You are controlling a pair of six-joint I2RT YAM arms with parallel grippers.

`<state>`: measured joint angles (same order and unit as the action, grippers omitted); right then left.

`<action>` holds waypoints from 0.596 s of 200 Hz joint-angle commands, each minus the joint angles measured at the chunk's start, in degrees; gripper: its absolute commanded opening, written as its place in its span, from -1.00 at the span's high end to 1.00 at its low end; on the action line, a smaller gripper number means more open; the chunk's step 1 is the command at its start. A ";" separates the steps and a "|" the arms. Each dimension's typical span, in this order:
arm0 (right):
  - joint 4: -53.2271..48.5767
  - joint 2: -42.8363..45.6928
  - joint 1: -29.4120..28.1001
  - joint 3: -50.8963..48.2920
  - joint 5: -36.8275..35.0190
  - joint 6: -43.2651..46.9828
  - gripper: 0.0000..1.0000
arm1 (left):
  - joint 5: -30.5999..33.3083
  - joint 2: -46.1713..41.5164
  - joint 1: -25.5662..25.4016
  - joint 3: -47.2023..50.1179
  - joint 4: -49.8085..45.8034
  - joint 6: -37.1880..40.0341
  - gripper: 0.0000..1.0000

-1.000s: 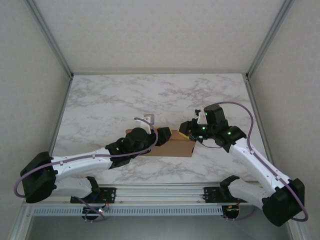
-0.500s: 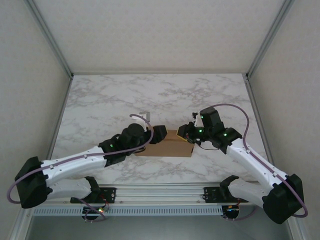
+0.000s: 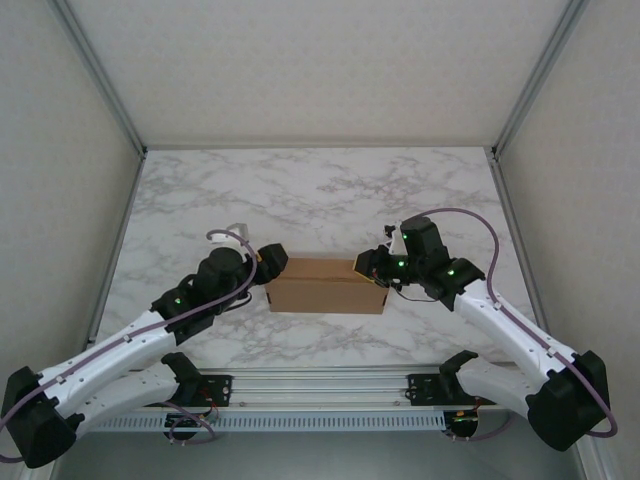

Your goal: Fold the paper box

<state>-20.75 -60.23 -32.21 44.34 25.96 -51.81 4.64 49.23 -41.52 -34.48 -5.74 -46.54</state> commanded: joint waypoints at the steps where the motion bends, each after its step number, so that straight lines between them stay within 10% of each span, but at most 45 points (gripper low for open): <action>1: -5.87 -0.44 -0.30 -2.75 -3.36 1.52 0.59 | -0.94 -0.20 1.15 1.16 -0.22 -0.77 -0.44; 119: -4.34 -1.21 -1.56 -4.48 -3.71 0.88 0.56 | -8.79 1.89 1.18 10.64 14.10 -8.13 -0.46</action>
<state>-18.37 -59.40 -32.91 42.94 25.17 -51.68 1.04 50.81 -39.90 -25.54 7.40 -51.75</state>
